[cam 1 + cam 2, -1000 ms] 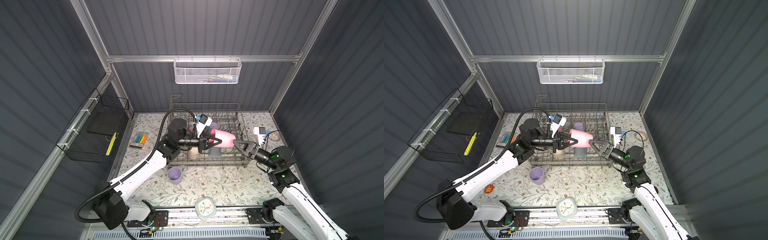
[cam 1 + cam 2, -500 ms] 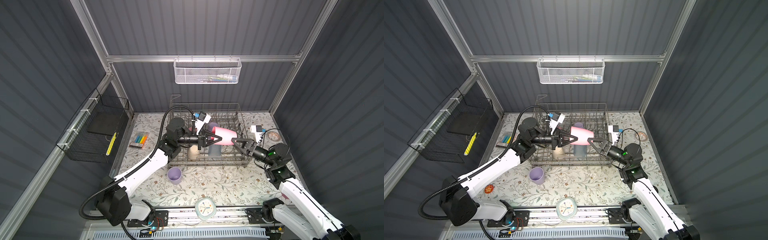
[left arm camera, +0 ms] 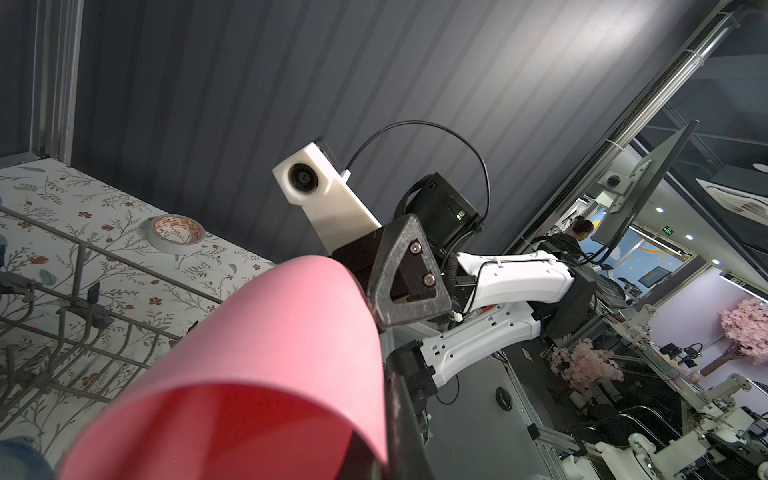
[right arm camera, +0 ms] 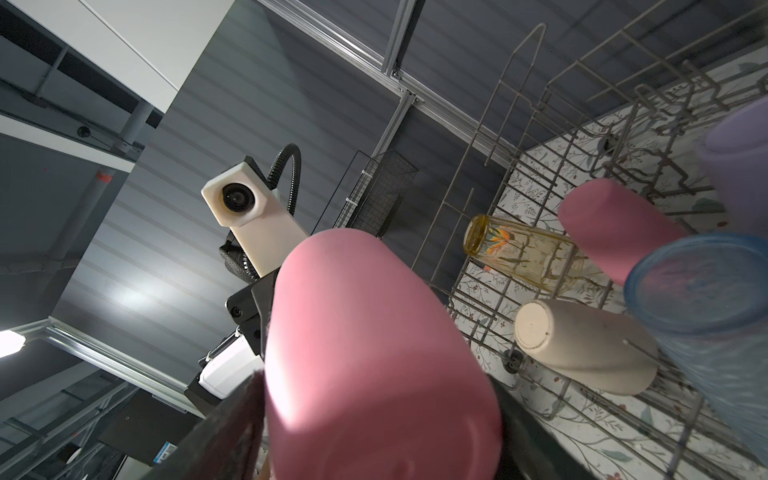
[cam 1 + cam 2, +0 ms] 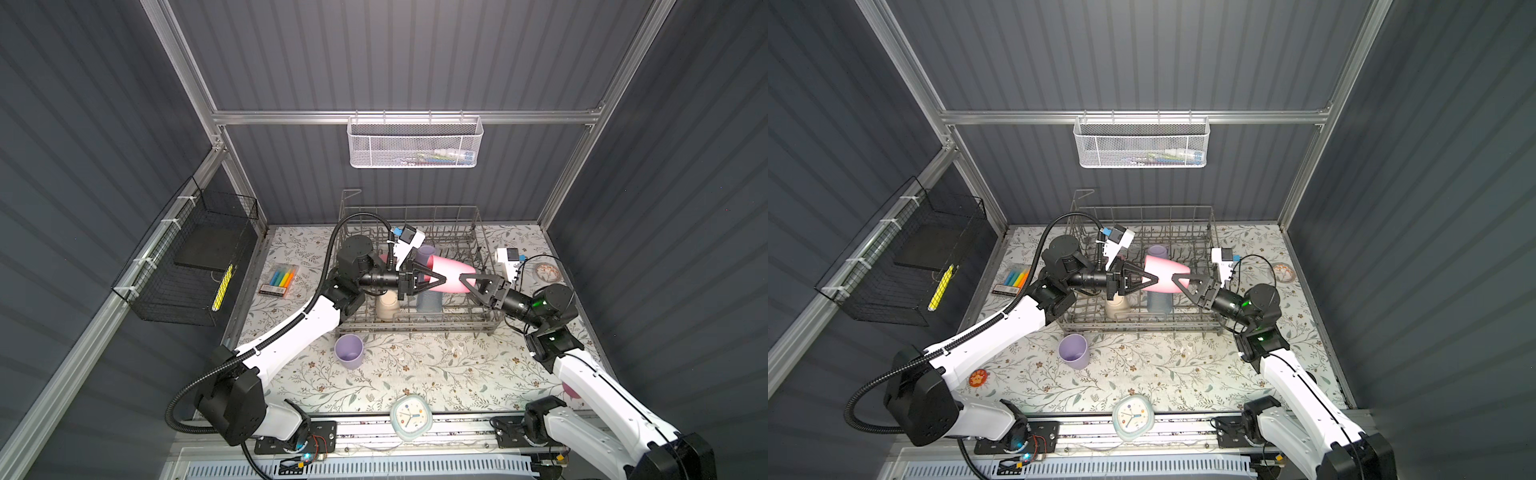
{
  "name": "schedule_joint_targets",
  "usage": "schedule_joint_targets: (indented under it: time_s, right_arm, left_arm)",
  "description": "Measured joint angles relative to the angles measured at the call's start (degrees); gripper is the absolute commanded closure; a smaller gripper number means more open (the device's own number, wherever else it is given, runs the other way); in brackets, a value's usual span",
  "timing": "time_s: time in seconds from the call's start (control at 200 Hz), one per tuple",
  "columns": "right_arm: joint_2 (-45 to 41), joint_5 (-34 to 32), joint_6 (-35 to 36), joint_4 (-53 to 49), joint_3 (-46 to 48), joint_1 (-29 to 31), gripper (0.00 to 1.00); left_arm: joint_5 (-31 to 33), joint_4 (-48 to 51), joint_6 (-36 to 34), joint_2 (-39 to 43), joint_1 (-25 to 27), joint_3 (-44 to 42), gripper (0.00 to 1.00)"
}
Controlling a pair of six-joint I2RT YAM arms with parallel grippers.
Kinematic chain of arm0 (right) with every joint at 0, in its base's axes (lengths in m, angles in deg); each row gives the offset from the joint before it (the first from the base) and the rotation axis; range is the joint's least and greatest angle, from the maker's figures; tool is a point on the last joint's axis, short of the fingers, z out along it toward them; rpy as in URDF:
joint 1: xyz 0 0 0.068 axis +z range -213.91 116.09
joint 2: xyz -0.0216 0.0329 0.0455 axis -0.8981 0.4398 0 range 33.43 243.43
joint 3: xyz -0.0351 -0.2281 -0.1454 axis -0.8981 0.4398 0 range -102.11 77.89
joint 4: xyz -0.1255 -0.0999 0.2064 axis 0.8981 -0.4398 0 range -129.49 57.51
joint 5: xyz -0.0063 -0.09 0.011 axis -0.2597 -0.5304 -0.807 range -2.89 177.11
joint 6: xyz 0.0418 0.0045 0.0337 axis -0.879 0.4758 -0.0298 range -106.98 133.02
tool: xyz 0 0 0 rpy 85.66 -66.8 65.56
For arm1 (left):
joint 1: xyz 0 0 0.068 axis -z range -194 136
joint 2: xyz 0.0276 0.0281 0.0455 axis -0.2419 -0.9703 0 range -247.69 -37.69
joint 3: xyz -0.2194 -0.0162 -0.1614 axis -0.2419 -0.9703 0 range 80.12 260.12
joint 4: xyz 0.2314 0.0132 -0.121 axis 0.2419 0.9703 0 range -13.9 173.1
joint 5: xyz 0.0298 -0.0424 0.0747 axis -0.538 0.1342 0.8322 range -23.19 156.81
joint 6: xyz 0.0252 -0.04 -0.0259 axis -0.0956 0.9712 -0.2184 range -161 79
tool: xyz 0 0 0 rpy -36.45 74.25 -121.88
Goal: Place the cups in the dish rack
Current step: 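Close the right gripper on the pink cup's base while the left gripper holds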
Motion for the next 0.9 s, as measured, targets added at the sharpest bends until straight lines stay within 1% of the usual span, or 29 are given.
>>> schedule_joint_targets:
  time_s: [0.215,0.57,0.72,0.901]
  right_arm:
    - [1.25,-0.07,-0.24,1.75,-0.17,0.33,0.24]
    - [3.28,-0.5,-0.7,3.74,-0.87,1.14,0.2]
    - [3.39,-0.57,-1.03,3.91,-0.9,1.64,0.2]
    - [4.0,-0.59,-1.07,4.72,-0.96,1.79,0.25]
  left_arm:
    - [-0.39,0.0,-0.09,-0.07,-0.39,0.0,1.0]
    - [-0.44,0.07,-0.92,-0.09,-0.81,0.0,1.0]
    - [-0.9,0.22,-1.55,-0.2,-0.7,0.0,1.0]
    - [-1.03,0.42,-1.95,-0.24,-0.72,0.0,1.0]
